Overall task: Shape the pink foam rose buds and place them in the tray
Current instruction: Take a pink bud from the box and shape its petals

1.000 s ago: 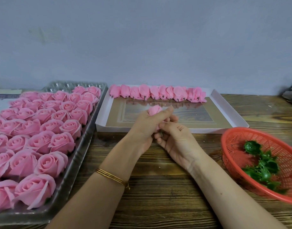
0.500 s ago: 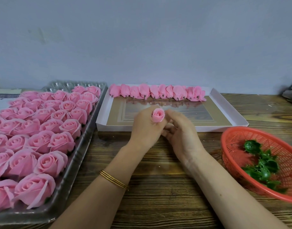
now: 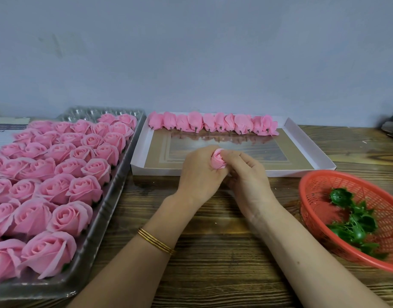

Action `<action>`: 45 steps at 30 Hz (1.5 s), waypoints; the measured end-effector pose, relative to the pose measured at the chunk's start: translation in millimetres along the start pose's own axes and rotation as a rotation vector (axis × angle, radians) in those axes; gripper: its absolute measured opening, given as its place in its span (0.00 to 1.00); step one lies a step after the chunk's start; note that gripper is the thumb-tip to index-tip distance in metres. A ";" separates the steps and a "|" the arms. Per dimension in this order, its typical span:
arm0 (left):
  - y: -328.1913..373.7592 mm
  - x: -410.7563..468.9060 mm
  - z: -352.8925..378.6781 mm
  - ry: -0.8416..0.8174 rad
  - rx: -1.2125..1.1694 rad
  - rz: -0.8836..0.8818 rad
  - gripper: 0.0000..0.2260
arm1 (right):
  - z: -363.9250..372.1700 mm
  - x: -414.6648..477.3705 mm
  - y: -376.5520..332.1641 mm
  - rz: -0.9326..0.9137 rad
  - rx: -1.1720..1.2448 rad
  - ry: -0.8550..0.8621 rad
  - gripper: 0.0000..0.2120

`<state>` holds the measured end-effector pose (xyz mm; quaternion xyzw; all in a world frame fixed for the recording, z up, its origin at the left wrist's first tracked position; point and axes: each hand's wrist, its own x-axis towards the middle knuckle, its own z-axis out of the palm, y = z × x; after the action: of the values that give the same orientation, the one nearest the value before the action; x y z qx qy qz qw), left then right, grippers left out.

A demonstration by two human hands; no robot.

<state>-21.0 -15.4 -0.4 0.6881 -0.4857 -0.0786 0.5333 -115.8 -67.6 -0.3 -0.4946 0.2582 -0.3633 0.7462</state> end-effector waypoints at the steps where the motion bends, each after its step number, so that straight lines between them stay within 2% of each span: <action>1: 0.4 -0.1 0.1 0.001 0.007 0.001 0.05 | -0.4 0.1 0.0 0.002 -0.004 0.004 0.08; 5: 0.8 -0.4 0.0 -0.005 0.002 -0.006 0.04 | 0.2 -0.6 -1.3 0.007 -0.001 0.006 0.07; 11: 0.7 -2.2 -3.0 -0.051 -0.034 -0.023 0.08 | 1.8 -4.6 -1.9 -0.010 -0.015 -0.045 0.22; 13: 1.5 -2.3 -3.6 -0.060 -0.035 -0.026 0.08 | 1.4 -4.6 -1.6 -0.011 -0.033 -0.024 0.23; 22: 0.5 -1.9 -0.8 -0.032 -0.032 -0.015 0.07 | 0.8 -2.6 -0.1 -0.011 -0.037 0.015 0.19; 27: -1.0 2.8 0.8 0.054 -0.170 -0.104 0.12 | 3.3 0.4 2.2 0.047 0.143 0.005 0.12; 29: -2.6 5.1 2.1 0.092 -0.223 -0.128 0.11 | 2.8 1.6 2.5 0.048 0.176 0.009 0.10; 31: -3.0 6.4 2.4 0.133 -0.216 -0.141 0.10 | 2.9 0.9 2.4 0.031 0.122 -0.018 0.10; 33: -2.8 7.0 3.4 0.162 -0.234 -0.160 0.11 | 3.9 -1.0 5.0 0.004 0.056 -0.045 0.14; 36: 0.4 6.6 7.3 0.144 -0.376 -0.215 0.12 | 5.0 -3.4 8.6 -0.092 -0.069 -0.059 0.19; 41: 5.4 3.9 11.0 0.077 -0.558 -0.247 0.15 | 3.1 -5.4 9.0 -0.154 -0.144 -0.051 0.18; 45: 4.3 5.4 9.2 0.056 -0.610 -0.271 0.17 | 4.7 -5.6 8.8 -0.135 -0.139 -0.061 0.16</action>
<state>-26.5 -25.3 1.4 0.5572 -0.3290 -0.2716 0.7124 -113.1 -58.4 -6.5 -0.5720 0.2260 -0.3790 0.6914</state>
